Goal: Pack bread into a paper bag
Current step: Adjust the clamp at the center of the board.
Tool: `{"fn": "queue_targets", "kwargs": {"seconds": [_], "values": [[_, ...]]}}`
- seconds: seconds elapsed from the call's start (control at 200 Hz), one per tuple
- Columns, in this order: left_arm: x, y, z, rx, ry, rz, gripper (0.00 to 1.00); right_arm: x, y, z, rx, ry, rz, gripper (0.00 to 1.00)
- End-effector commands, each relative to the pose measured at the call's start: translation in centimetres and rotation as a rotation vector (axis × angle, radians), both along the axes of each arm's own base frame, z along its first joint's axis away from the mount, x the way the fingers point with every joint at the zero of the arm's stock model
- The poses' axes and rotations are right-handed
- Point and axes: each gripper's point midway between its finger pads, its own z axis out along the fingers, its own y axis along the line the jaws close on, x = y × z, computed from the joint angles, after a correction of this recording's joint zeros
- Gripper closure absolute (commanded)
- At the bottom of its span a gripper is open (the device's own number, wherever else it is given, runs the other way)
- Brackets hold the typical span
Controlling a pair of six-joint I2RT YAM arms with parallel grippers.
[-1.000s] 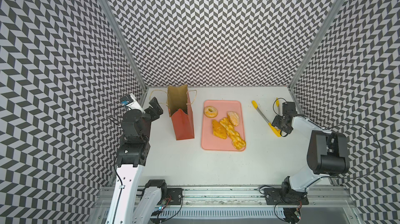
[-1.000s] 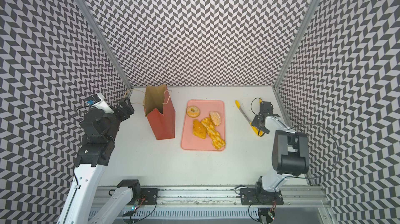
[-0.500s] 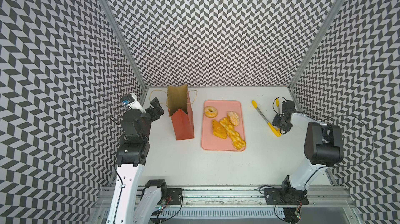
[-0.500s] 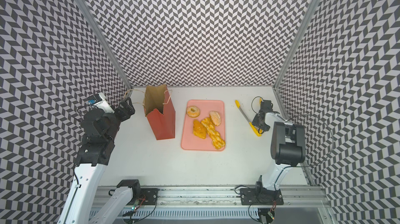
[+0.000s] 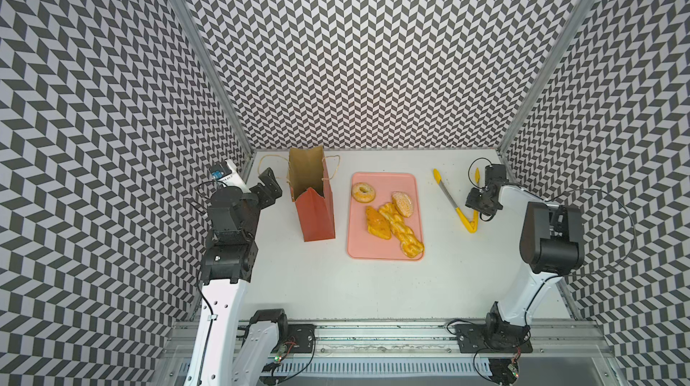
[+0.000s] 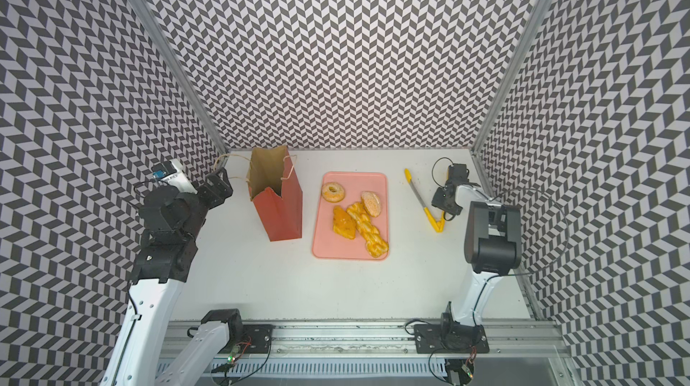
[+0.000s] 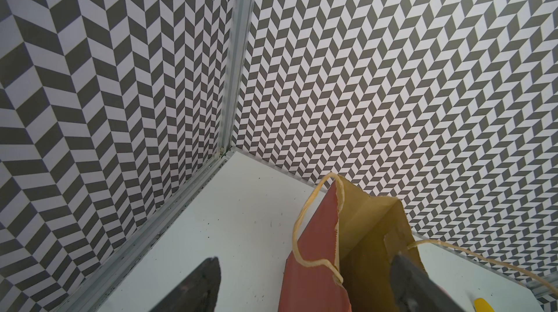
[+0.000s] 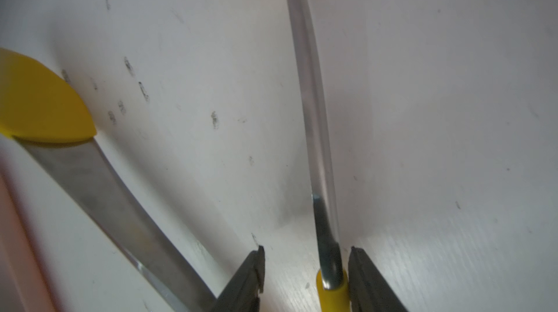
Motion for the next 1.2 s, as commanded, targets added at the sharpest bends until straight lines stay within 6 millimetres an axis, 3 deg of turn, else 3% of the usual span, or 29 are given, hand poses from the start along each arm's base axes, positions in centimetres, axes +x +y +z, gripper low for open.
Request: {"fn": "queue_targets", "kwargs": {"seconds": [0.0,0.26,0.471,0.551,0.676,0.786,0.941,1.196], "values": [[0.2,-0.1,0.3,-0.004,-0.014,-0.017,0.08,1.3,2.7,0.4,0.039,-0.038,0.096,0.52],[0.4,-0.1,0.1,-0.014,-0.014,-0.032,0.08,0.3,4.8,1.2,0.047,-0.036,0.139,0.45],[0.5,-0.1,-0.1,-0.018,-0.012,-0.044,0.06,-1.9,5.9,2.5,0.03,-0.044,0.139,0.24],[0.5,-0.2,-0.1,-0.019,-0.014,-0.048,0.06,-2.4,6.6,3.5,0.031,-0.064,0.147,0.11],[0.5,-0.2,-0.1,-0.019,-0.014,-0.049,0.06,-2.6,8.0,4.7,0.02,-0.079,0.166,0.11],[0.4,-0.2,0.0,-0.019,-0.016,-0.052,0.05,-2.6,8.5,4.6,0.01,-0.067,0.174,0.11],[0.4,-0.3,0.0,-0.015,-0.015,-0.053,0.05,-2.9,7.9,3.1,-0.026,-0.015,0.157,0.12],[0.3,-0.2,0.1,-0.013,-0.019,-0.051,0.04,-3.2,7.2,2.8,-0.077,0.01,0.137,0.11]]}}
